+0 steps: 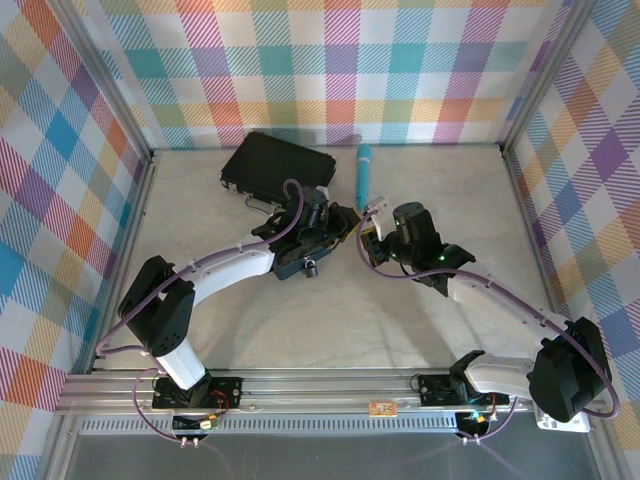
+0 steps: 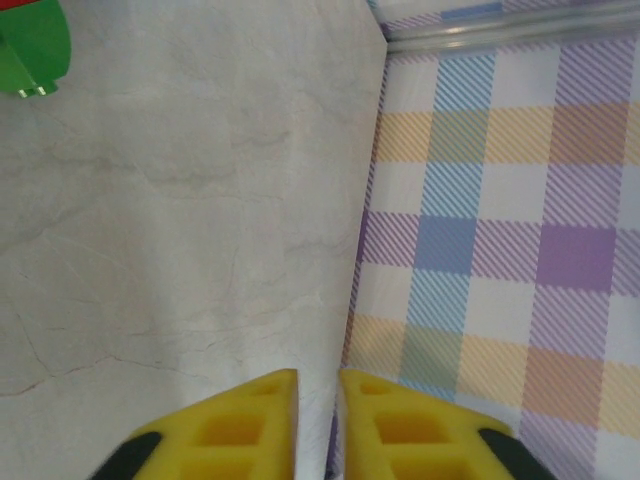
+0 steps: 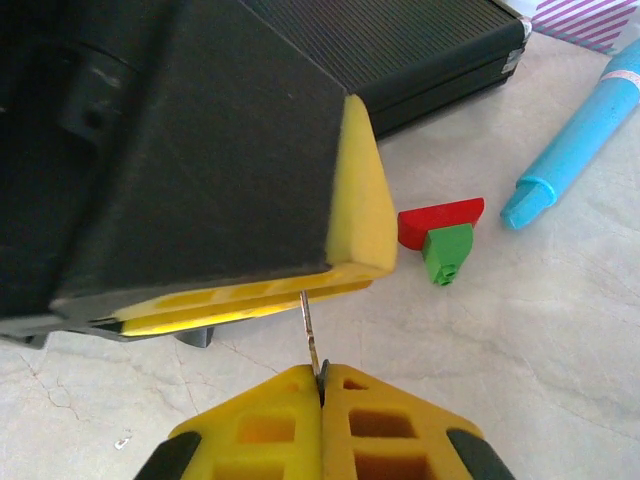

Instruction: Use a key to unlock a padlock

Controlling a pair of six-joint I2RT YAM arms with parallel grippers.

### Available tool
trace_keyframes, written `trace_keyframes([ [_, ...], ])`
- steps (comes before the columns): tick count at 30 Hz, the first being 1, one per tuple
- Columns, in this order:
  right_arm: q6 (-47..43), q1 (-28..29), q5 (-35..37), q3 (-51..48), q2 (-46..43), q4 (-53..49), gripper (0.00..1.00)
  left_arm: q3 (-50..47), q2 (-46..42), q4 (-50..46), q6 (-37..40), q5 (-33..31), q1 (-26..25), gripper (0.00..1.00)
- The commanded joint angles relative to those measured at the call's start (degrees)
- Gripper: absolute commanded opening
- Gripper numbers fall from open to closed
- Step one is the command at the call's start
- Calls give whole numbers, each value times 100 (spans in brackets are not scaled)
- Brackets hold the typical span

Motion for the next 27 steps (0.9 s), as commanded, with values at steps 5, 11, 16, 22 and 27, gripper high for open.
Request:
trace_keyframes([
  [5, -132, 41, -138, 137, -81, 142, 0, 241, 142, 104, 37, 5, -33, 0],
  [11, 226, -115, -426, 339, -276, -118, 34, 177, 99, 311, 606, -127, 126, 0],
  [16, 1077, -980, -1793, 566, -288, -395, 45, -37, 23, 1081, 1319, 66, 318, 0],
  [22, 2230, -1837, -3446, 148, -275, 583, 46, -351, -101, 2364, 2252, 659, 391, 0],
  [27, 3158, -2057, -4375, -340, -281, 1871, 48, -639, -292, 3075, 2722, 1008, 395, 0],
])
